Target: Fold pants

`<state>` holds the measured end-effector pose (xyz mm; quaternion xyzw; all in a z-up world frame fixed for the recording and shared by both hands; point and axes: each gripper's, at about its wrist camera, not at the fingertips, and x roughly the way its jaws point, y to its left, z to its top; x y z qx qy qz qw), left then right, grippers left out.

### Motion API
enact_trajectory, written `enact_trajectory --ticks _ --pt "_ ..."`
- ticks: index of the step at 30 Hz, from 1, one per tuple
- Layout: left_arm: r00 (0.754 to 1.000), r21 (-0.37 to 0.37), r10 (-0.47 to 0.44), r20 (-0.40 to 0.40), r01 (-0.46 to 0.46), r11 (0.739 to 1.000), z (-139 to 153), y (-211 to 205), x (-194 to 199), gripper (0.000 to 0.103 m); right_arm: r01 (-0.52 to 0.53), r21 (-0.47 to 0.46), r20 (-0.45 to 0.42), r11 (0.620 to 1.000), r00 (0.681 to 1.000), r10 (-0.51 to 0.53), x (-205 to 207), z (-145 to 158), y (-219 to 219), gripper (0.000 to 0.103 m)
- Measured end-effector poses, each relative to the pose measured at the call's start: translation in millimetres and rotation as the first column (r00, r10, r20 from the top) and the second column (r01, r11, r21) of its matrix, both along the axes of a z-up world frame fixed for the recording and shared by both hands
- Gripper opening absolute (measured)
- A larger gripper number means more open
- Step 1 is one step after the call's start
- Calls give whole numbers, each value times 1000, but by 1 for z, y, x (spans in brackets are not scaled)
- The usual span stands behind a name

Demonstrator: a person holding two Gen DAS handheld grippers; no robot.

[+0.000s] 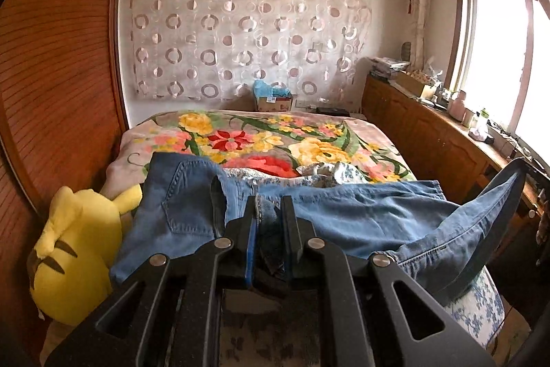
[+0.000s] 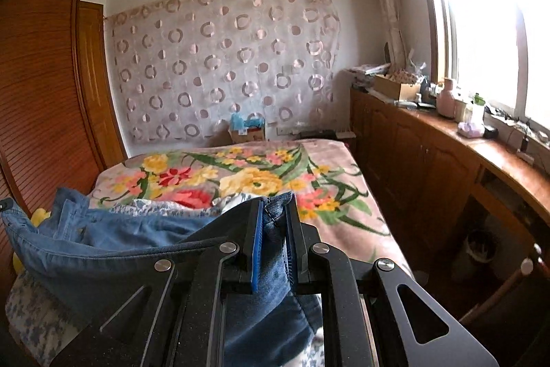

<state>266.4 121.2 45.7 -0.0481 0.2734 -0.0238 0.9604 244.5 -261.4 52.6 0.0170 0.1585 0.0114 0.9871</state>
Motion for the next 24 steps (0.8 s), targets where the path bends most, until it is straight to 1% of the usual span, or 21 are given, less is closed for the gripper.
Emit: enact_trajectory --ticks 9,14,20,24 --pt "1000 10 10 -3 -10 1000 4 2 52 13 8 -36 24 999 1000 -7 20 -3 4 12" --pt "1000 8 22 -5 -22 1000 3 2 82 13 18 -64 19 998 1000 -17 36 -4 10 12" --pt "999 15 26 -27 -26 1000 -7 3 119 13 37 -88 4 995 999 -36 59 -3 15 12" --pt "999 20 28 -45 -27 999 -16 3 138 13 50 -112 -16 992 998 -53 74 -5 20 12"
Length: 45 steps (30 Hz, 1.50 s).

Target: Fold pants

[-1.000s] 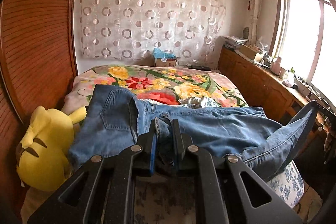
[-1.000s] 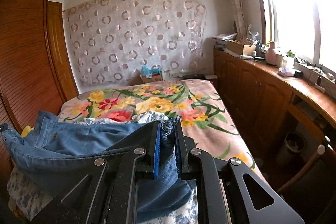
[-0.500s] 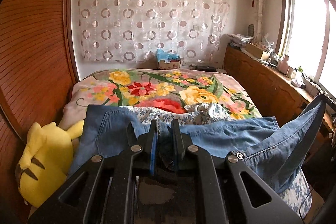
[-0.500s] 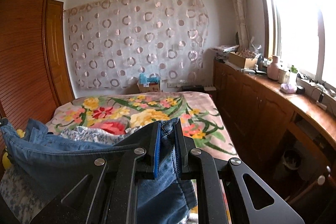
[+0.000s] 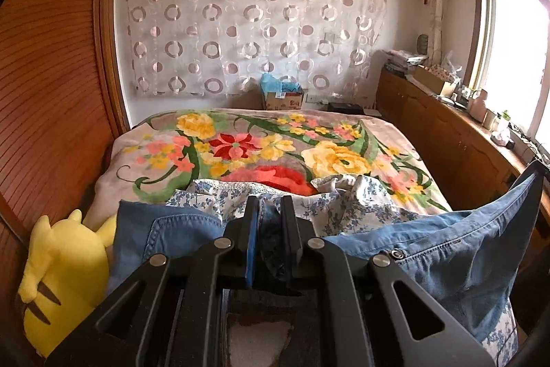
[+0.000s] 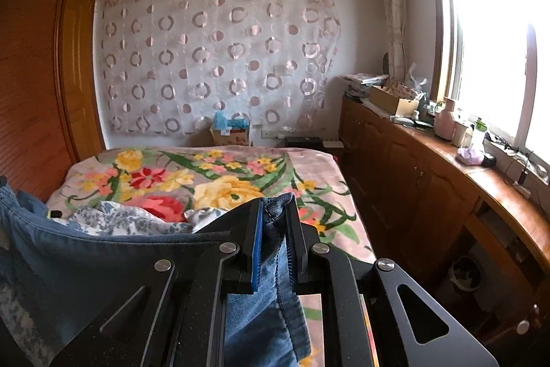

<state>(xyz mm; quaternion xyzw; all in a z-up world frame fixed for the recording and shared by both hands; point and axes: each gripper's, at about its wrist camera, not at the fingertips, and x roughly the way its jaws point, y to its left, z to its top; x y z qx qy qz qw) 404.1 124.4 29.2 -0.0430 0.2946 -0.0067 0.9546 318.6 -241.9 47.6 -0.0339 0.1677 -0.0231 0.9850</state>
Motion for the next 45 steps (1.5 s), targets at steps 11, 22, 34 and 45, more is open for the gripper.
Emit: enact_trajectory --ticks 11,22,34,45 --pt "998 -18 6 -68 -8 1000 -22 10 13 32 4 -4 -114 1000 994 -4 41 -7 15 12" --pt "993 -39 -54 -102 50 998 -38 12 -45 78 14 54 -178 998 984 -5 13 12 3 50" --pt "989 -14 -35 -147 34 999 -69 10 -108 78 -17 139 -220 990 974 47 -83 20 -16 56" --pt "979 -4 -86 -186 87 996 -89 -2 -125 68 -48 205 -325 978 939 114 -102 1 -8 57"
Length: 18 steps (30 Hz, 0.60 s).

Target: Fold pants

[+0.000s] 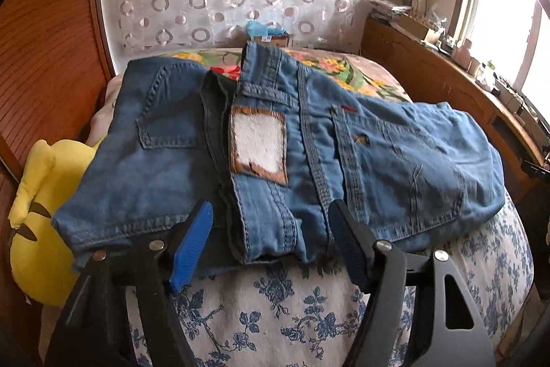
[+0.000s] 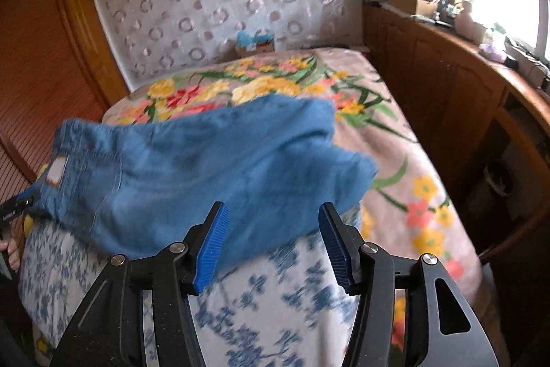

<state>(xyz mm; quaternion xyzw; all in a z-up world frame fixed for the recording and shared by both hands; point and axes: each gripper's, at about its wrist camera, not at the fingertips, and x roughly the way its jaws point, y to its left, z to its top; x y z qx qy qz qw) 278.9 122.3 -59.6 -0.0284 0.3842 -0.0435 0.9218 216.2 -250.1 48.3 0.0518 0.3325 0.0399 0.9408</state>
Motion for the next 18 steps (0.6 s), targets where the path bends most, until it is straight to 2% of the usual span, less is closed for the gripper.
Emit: enact_trajectory --ticks 7,18 --pt "999 3 -2 -33 2 1000 -12 -1 1 62 -109 47 -38 993 993 111 17 -7 18 57" --pt "997 21 -6 -71 8 1000 -26 -2 3 62 -253 3 -71 967 965 253 39 -20 34 56"
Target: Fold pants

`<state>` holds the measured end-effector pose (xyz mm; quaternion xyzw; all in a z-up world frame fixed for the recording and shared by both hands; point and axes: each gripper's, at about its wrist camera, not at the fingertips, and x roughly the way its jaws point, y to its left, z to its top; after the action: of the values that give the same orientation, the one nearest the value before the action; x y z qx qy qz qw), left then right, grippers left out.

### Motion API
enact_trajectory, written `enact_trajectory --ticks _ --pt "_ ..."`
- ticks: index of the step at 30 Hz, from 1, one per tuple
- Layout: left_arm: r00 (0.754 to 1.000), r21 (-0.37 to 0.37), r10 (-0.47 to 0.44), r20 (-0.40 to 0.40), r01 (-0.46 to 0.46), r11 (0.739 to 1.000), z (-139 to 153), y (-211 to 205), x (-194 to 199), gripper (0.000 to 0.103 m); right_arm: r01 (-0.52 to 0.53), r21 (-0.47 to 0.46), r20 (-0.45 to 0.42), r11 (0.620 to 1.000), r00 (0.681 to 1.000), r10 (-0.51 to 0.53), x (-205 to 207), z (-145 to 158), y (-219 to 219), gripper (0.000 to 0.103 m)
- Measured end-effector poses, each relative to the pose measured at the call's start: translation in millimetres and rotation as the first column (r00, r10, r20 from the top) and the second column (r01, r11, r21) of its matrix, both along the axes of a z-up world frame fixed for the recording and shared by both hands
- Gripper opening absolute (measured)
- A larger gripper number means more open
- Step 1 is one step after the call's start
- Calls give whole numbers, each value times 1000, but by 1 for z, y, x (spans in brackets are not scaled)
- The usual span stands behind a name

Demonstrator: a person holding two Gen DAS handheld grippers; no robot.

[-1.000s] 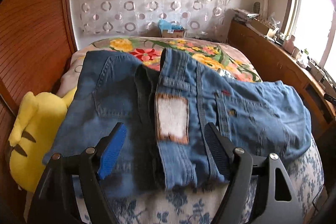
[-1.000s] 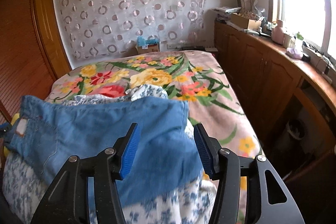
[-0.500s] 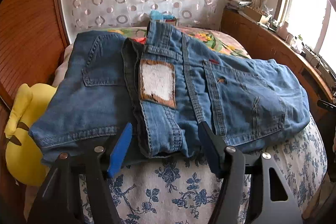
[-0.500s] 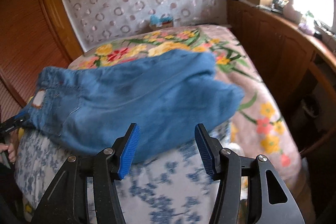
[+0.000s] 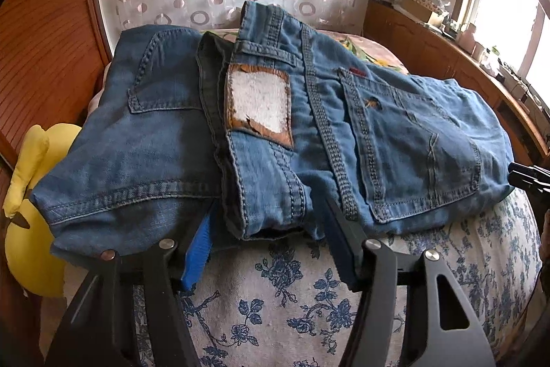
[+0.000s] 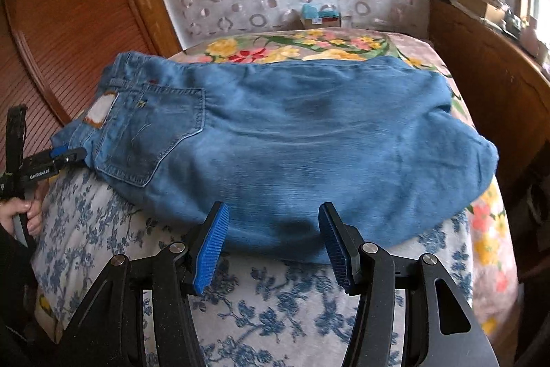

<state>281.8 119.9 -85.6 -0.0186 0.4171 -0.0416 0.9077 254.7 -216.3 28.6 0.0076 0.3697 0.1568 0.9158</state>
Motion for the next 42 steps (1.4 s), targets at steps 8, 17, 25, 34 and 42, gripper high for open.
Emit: enact_trajectory --ticks 8,17,25,34,42 --pt "1000 13 14 22 -14 1000 2 -1 0 46 -39 -59 -16 997 999 38 4 -9 9 57" --pt "999 25 3 50 -4 1000 10 -7 1 40 -95 -124 -32 988 995 92 -11 -12 27 59" --pt "997 26 -6 72 4 1000 20 -9 7 36 -102 -195 -13 976 995 101 6 -12 51 59" --pt "997 29 -17 74 15 999 23 -10 10 34 -126 -217 -16 968 992 126 32 -27 68 57" --pt "992 26 -55 111 52 998 38 -24 5 21 -130 -213 18 968 990 137 28 -30 64 14"
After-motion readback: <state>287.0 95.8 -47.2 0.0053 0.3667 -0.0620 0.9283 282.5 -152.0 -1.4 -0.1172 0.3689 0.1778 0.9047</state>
